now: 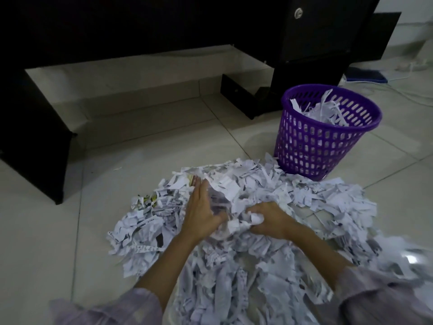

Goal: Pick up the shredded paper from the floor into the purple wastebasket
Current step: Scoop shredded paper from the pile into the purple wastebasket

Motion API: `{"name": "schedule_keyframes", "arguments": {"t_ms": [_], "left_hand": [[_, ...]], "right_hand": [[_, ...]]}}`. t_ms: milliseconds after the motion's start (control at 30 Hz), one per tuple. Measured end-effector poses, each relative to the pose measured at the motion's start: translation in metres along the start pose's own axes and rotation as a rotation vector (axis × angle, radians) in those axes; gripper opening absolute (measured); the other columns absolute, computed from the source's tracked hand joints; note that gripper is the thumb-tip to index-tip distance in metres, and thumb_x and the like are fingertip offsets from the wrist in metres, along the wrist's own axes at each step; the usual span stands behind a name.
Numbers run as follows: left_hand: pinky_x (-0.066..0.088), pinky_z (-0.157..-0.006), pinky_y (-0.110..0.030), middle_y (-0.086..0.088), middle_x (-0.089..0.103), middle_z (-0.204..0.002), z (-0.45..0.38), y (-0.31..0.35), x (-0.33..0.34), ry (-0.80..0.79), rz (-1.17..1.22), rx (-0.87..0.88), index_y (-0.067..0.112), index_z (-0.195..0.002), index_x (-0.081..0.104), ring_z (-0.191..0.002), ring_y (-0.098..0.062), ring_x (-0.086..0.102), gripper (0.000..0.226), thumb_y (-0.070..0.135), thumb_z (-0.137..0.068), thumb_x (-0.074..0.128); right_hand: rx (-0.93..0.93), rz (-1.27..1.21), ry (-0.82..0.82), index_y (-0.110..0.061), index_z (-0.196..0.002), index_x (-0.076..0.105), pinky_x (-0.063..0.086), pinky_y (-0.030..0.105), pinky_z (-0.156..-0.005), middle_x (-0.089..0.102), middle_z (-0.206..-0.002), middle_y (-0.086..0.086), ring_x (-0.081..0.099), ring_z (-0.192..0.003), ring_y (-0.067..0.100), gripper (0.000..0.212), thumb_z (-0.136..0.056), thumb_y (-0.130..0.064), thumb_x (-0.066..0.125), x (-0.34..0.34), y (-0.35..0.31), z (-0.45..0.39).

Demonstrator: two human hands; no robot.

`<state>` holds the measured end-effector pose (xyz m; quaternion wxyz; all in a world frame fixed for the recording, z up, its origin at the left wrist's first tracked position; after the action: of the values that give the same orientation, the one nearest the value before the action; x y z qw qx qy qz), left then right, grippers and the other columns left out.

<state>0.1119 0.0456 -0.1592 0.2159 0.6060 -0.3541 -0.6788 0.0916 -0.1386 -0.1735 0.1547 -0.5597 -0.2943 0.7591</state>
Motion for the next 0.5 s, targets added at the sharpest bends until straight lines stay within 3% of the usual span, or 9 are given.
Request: {"name": "schedule_keyframes", "arguments": {"t_ms": [67,133,233,267,333,367,500], "left_hand": [[0.012,-0.120,-0.043,0.008,-0.006,-0.161,0.001,0.008,-0.006,-0.011,0.146,0.001,0.027,-0.152,0.001,-0.148,-0.015,-0.001,0.090,0.037,-0.088,0.063],[0.015,-0.120,-0.042,0.009,0.002,-0.160,0.001,0.012,-0.006,-0.067,0.270,-0.058,0.031,-0.151,0.011,-0.148,-0.015,0.007,0.076,0.040,-0.092,0.057],[0.032,-0.112,-0.038,-0.001,0.044,-0.144,0.009,0.018,0.007,-0.231,0.265,-0.158,0.019,-0.131,0.048,-0.131,-0.019,0.043,0.057,0.053,-0.085,0.053],[0.040,-0.104,-0.031,0.005,0.055,-0.128,0.013,0.023,0.012,-0.267,0.326,-0.155,0.023,-0.119,0.054,-0.117,-0.013,0.053,0.045,0.053,-0.086,0.052],[0.045,-0.087,-0.009,0.023,0.059,-0.109,0.022,0.032,0.020,-0.325,0.486,-0.134,0.035,-0.110,0.053,-0.102,0.002,0.057,0.017,0.039,-0.093,0.055],[0.046,-0.084,-0.007,0.026,0.059,-0.108,0.023,0.033,0.025,-0.339,0.557,-0.123,0.038,-0.109,0.054,-0.103,0.003,0.058,0.018,0.036,-0.092,0.059],[0.053,-0.094,-0.035,0.006,0.065,-0.118,0.019,0.035,0.032,-0.326,0.575,-0.106,0.030,-0.116,0.055,-0.109,-0.013,0.063,0.061,0.042,-0.064,0.084]], "right_hand": [[-0.024,0.027,-0.063,-0.026,-0.082,0.069,0.037,0.010,-0.068,0.065,-0.085,-0.008,0.057,-0.082,0.004,0.020,-0.067,-0.016,0.078,-0.002,-0.006,0.007],[-0.056,0.040,-0.101,-0.027,-0.078,0.069,0.038,0.012,-0.066,0.064,-0.081,-0.009,0.056,-0.076,0.002,0.017,-0.065,-0.017,0.075,-0.004,-0.013,0.012],[-0.096,-0.022,-0.076,-0.025,-0.080,0.068,0.041,0.013,-0.068,0.067,-0.085,-0.005,0.059,-0.081,0.005,0.019,-0.067,-0.013,0.075,-0.008,-0.023,0.017],[-0.100,-0.065,-0.039,-0.026,-0.082,0.067,0.042,0.013,-0.069,0.066,-0.085,-0.005,0.059,-0.082,0.006,0.021,-0.066,-0.015,0.074,-0.011,-0.027,0.018],[-0.091,-0.132,0.044,-0.025,-0.087,0.064,0.043,0.015,-0.066,0.064,-0.085,-0.007,0.059,-0.080,0.007,0.025,-0.062,-0.023,0.069,-0.015,-0.032,0.017],[-0.075,-0.143,0.076,-0.023,-0.090,0.062,0.041,0.015,-0.063,0.062,-0.084,-0.007,0.058,-0.079,0.009,0.028,-0.063,-0.025,0.068,-0.016,-0.034,0.016],[0.015,-0.179,0.112,-0.018,-0.113,0.044,0.039,0.007,-0.059,0.056,-0.098,-0.002,0.055,-0.087,0.014,0.049,-0.076,-0.014,0.075,-0.014,-0.033,0.012]]}}
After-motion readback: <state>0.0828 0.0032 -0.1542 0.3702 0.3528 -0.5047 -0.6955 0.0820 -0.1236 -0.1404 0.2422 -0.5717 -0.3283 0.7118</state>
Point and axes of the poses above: each hand's wrist, its own z-axis away from the middle knuckle, its own x-axis out of the palm, y = z × x, the point moved 6 cm from there along -z, towards the middle knuckle
